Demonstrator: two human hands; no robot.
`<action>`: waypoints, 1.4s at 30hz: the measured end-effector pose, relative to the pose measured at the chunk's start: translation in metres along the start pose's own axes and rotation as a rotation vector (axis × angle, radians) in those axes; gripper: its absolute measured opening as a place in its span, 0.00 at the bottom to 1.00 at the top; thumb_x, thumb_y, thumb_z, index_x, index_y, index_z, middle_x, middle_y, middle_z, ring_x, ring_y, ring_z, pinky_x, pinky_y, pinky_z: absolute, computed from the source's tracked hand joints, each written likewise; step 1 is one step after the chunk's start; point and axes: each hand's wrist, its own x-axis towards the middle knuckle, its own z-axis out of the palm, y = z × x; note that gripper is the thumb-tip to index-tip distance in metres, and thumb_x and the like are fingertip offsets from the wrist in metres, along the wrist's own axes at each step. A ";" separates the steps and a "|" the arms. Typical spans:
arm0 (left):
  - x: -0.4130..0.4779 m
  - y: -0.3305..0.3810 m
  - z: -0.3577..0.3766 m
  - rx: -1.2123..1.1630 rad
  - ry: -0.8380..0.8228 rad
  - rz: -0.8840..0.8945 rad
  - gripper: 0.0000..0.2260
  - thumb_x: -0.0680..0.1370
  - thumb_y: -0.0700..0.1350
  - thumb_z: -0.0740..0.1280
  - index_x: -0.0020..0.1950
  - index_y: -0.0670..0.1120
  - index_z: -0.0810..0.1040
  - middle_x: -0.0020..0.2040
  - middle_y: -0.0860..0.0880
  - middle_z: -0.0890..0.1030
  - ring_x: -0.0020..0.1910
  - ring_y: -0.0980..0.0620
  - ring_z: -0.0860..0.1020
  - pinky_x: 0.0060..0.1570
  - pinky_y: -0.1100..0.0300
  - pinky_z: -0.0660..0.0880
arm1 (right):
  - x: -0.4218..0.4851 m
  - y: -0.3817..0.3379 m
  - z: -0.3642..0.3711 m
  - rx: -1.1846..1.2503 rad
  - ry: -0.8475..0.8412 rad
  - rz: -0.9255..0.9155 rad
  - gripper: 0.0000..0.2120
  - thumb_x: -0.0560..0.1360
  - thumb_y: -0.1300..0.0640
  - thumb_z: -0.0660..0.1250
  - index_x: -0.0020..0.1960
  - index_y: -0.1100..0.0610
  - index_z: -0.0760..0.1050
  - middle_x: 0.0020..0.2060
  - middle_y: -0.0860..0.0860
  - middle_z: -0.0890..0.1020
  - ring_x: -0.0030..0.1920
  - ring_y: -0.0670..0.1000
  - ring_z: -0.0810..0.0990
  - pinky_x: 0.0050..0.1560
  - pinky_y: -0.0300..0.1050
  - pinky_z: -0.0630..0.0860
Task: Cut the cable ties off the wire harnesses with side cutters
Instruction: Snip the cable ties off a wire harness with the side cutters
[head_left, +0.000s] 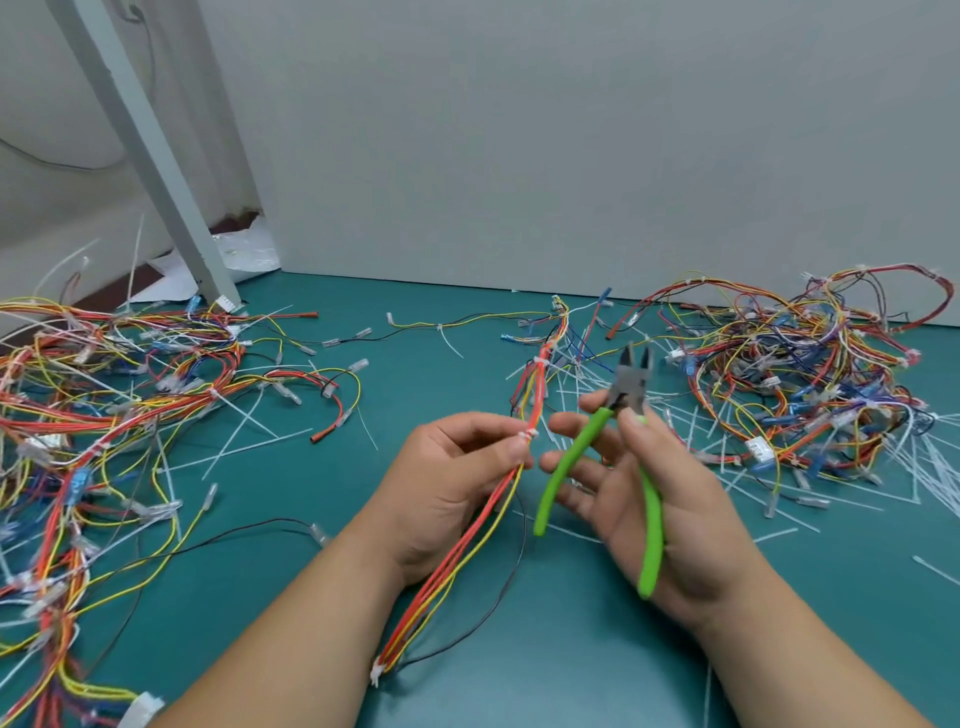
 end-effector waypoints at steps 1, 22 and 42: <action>-0.001 -0.002 0.000 0.055 -0.021 0.024 0.06 0.70 0.40 0.74 0.46 0.46 0.88 0.38 0.44 0.84 0.32 0.55 0.75 0.34 0.65 0.71 | 0.000 0.003 0.001 -0.025 -0.012 0.011 0.15 0.73 0.47 0.73 0.57 0.51 0.83 0.57 0.56 0.83 0.50 0.57 0.84 0.51 0.52 0.79; 0.009 -0.005 0.002 0.198 0.082 0.114 0.17 0.73 0.57 0.70 0.52 0.46 0.85 0.48 0.42 0.84 0.43 0.46 0.72 0.40 0.61 0.69 | -0.004 0.007 0.000 -0.230 -0.264 0.077 0.28 0.71 0.45 0.76 0.69 0.51 0.79 0.50 0.49 0.81 0.46 0.51 0.72 0.42 0.46 0.64; 0.013 -0.012 -0.004 0.042 0.125 0.203 0.08 0.66 0.50 0.77 0.44 0.54 0.84 0.40 0.52 0.80 0.34 0.58 0.73 0.32 0.66 0.68 | 0.002 -0.001 -0.001 0.052 0.052 0.103 0.24 0.77 0.39 0.64 0.68 0.49 0.79 0.43 0.52 0.77 0.44 0.53 0.76 0.48 0.50 0.74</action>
